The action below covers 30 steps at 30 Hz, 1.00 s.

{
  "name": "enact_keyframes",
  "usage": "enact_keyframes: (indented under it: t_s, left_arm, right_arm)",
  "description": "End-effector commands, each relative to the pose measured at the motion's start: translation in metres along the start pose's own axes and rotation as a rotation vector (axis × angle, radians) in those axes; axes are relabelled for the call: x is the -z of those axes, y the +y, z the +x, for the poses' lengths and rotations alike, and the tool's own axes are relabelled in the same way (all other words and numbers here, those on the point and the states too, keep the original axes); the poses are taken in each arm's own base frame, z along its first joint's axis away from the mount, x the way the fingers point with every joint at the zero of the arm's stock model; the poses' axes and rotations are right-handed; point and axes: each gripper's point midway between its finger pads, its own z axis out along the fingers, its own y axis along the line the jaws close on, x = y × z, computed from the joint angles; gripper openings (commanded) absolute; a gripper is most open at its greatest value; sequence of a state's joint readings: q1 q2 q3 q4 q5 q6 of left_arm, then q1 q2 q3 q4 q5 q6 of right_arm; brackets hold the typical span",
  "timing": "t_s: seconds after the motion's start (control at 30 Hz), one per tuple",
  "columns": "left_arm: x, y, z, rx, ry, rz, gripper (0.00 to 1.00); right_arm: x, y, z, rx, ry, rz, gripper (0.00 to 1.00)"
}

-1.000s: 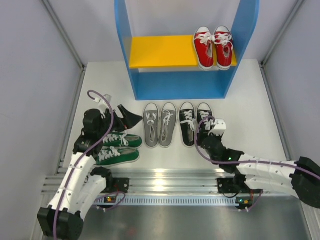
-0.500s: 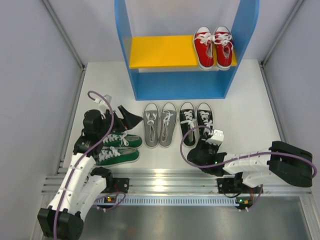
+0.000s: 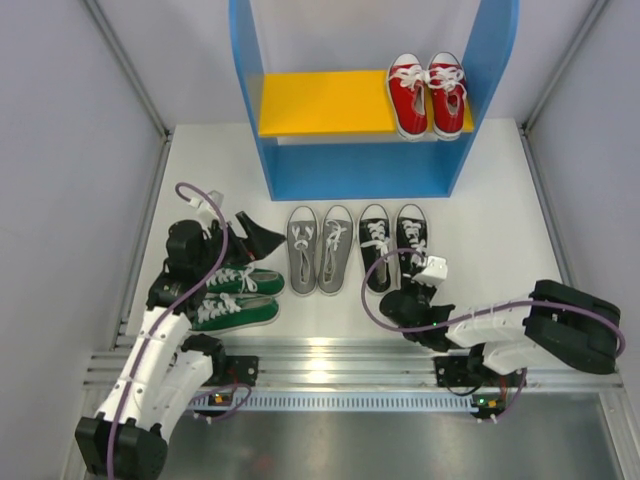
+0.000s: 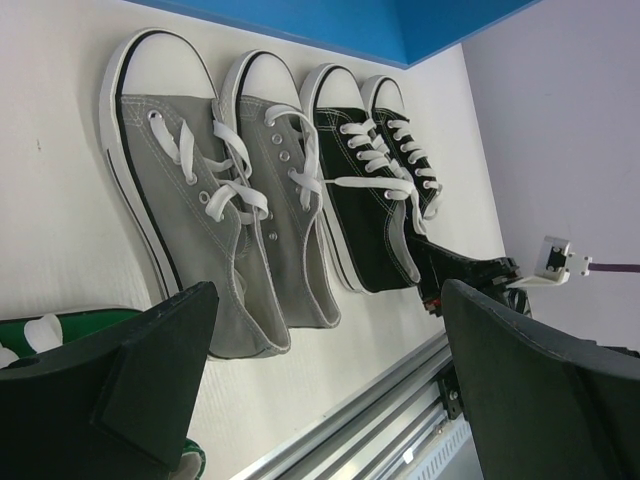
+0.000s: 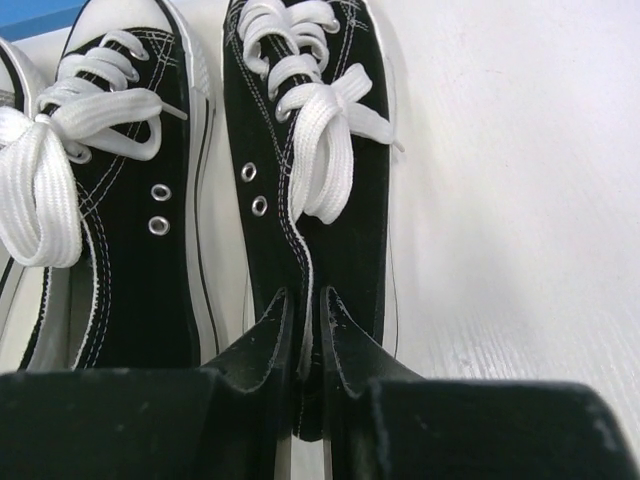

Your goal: Place and organize the shoes onto the shoe shelf

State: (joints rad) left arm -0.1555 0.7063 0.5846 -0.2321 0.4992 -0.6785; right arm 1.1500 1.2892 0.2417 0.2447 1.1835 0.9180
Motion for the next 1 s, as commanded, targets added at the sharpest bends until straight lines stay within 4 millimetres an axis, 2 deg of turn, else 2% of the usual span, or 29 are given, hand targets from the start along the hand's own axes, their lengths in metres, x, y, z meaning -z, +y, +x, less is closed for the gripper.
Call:
enact_keyframes:
  t_s: [0.0, 0.13, 0.23, 0.3, 0.33, 0.4, 0.73, 0.77, 0.83, 0.9, 0.97]
  left_arm:
    - [0.003, -0.012, -0.01, -0.046, -0.049, 0.047, 0.99]
    - [0.005, -0.012, -0.01, -0.051, -0.051, 0.045, 0.99]
    - [0.006, -0.012, -0.01, -0.054, -0.053, 0.044, 0.99]
    - [0.005, -0.012, -0.01, -0.051, -0.052, 0.042, 0.99]
    - [0.005, -0.012, -0.01, -0.049, -0.051, 0.041, 0.99]
    - [0.004, -0.011, -0.01, -0.046, -0.051, 0.037, 0.99]
    - [0.001, -0.008, -0.011, -0.043, -0.043, 0.025, 0.99]
    - [0.0, -0.008, -0.011, -0.042, -0.04, 0.024, 0.99]
    - [0.001, -0.009, -0.012, -0.043, -0.041, 0.027, 0.99]
    - [0.0, -0.009, -0.013, -0.045, -0.042, 0.026, 0.99]
    - [0.001, -0.011, -0.015, -0.049, -0.046, 0.029, 0.99]
  right_arm:
    - [-0.007, 0.005, 0.002, 0.018, 0.032, -0.021, 0.0]
    - [-0.004, 0.008, -0.007, 0.013, 0.038, -0.038, 0.0]
    - [0.004, 0.007, -0.024, 0.01, 0.035, -0.048, 0.0]
    - [0.01, 0.01, -0.046, -0.029, 0.012, -0.073, 0.0]
    - [0.013, 0.006, -0.049, -0.005, 0.018, -0.074, 0.0]
    - [0.021, 0.009, -0.068, -0.021, 0.007, -0.114, 0.0]
    - [0.05, -0.002, -0.123, 0.0, 0.01, -0.156, 0.0]
    - [0.052, -0.001, -0.134, -0.012, -0.003, -0.153, 0.0]
    - [0.054, -0.004, -0.141, 0.012, -0.008, -0.144, 0.0]
    - [0.058, -0.002, -0.154, 0.035, -0.017, -0.151, 0.0]
    - [0.065, 0.01, -0.165, 0.042, -0.006, -0.216, 0.0]
